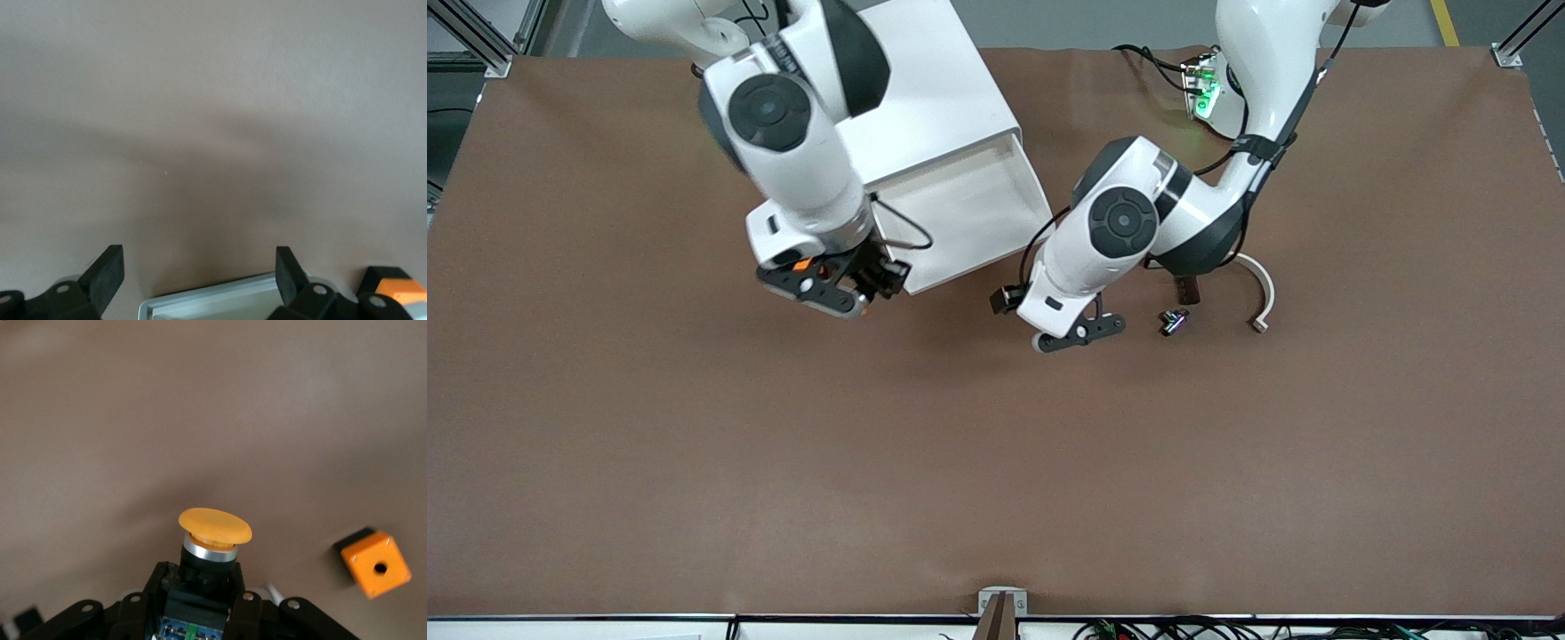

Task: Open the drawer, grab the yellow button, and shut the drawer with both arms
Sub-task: 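Push the drawer closed with the left gripper while the right gripper carries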

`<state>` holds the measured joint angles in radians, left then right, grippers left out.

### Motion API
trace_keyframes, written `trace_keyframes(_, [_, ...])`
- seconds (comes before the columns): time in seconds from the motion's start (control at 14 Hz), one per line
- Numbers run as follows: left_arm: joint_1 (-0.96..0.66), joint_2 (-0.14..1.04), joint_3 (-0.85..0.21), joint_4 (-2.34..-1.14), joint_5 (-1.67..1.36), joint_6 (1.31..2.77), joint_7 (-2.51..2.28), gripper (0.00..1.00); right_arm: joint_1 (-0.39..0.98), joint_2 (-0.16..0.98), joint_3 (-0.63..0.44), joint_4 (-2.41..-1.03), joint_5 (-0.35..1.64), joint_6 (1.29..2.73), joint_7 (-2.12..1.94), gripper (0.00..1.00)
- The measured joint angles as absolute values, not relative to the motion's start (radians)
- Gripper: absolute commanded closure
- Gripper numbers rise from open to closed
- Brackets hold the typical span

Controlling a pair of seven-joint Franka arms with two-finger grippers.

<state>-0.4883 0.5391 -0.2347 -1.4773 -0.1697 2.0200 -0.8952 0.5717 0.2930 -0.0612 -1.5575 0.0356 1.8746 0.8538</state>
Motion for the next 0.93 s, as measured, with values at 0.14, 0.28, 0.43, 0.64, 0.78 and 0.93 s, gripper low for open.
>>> trace_keyframes(0.14, [-0.511,0.541,-0.235,-1.491,-0.17,2.02,-0.895,0.0,0.521,0.312,-0.062,-1.571,0.036,1.896,0.768,1.0])
trace_keyframes(0.28, [-0.53,0.546,-0.235,-1.499,-0.17,2.02,-0.895,0.0,0.48,0.325,-0.063,-1.603,0.036,1.938,0.69,1.0])
trace_keyframes(0.43, [-0.547,0.55,-0.235,-1.499,-0.17,2.02,-0.895,0.0,0.437,0.329,-0.063,-1.663,0.035,2.009,0.598,1.0])
trace_keyframes(0.64, [-0.564,0.55,-0.236,-1.498,-0.17,2.02,-0.895,0.0,0.338,0.334,-0.066,-1.77,0.034,2.125,0.421,1.0])
trace_keyframes(0.78, [-0.581,0.55,-0.237,-1.497,-0.17,2.02,-0.895,0.0,0.254,0.34,-0.068,-1.808,0.023,2.153,0.316,1.0])
trace_keyframes(0.93, [-0.606,0.55,-0.237,-1.497,-0.17,2.02,-0.895,0.0,0.18,0.345,-0.068,-1.832,-0.013,2.169,0.251,1.0])
